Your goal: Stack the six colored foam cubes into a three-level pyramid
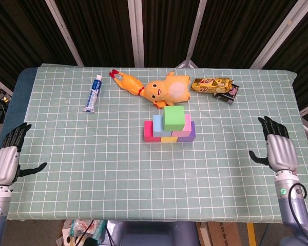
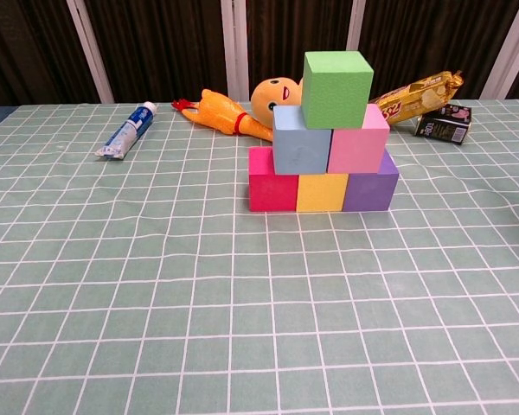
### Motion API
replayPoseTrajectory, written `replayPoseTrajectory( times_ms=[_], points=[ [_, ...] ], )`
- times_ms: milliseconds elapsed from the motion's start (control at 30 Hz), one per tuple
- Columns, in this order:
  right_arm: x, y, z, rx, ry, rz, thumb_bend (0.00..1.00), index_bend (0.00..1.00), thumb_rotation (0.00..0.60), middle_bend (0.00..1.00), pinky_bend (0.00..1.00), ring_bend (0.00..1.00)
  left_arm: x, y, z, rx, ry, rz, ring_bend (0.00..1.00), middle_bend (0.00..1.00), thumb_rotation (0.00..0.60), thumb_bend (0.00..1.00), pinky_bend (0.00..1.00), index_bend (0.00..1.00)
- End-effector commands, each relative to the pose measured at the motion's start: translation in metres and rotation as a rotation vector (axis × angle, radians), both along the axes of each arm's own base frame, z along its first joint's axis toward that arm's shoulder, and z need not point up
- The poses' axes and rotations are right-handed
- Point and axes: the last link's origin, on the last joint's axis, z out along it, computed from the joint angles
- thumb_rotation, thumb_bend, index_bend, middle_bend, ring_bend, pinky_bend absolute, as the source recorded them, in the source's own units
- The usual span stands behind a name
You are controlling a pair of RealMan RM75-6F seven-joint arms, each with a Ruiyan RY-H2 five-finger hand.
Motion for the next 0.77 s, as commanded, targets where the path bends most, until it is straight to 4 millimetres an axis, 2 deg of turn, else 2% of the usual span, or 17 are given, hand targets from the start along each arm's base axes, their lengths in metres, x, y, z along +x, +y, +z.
replayPoseTrajectory(
  times_ms=[33,133,233,500,767],
  points=[
    [-0.042,0.043,-0.008,-0.005,0.022,-0.004,0.3,0.0,0.6,0.0,0.0,0.0,-0.022,-0.02,0.0,0.015,0.033,0.026,0.0,0.0,0.6,0.13,0.02,0.0],
    [-0.059,0.063,-0.016,0.001,0.027,0.014,0.3,0.0,0.6,0.0,0.0,0.0,-0.035,-0.034,0.006,0.025,0.068,0.031,0.0,0.0,0.6,0.13,0.01,0.0],
    [-0.064,0.072,-0.019,0.014,0.013,0.041,0.3,0.0,0.6,0.0,0.0,0.0,-0.046,-0.043,0.009,0.027,0.122,0.023,0.0,0.0,0.6,0.13,0.01,0.0],
    [-0.068,0.078,-0.019,0.019,0.014,0.095,0.3,0.0,0.6,0.0,0.0,0.0,-0.053,-0.052,0.008,0.019,0.146,0.02,0.0,0.0,0.6,0.12,0.01,0.0],
    [-0.072,0.077,-0.015,0.014,0.0,0.068,0.3,0.0,0.6,0.0,0.0,0.0,-0.058,-0.052,0.01,0.021,0.142,0.048,0.0,0.0,0.6,0.12,0.01,0.0]
  ],
)
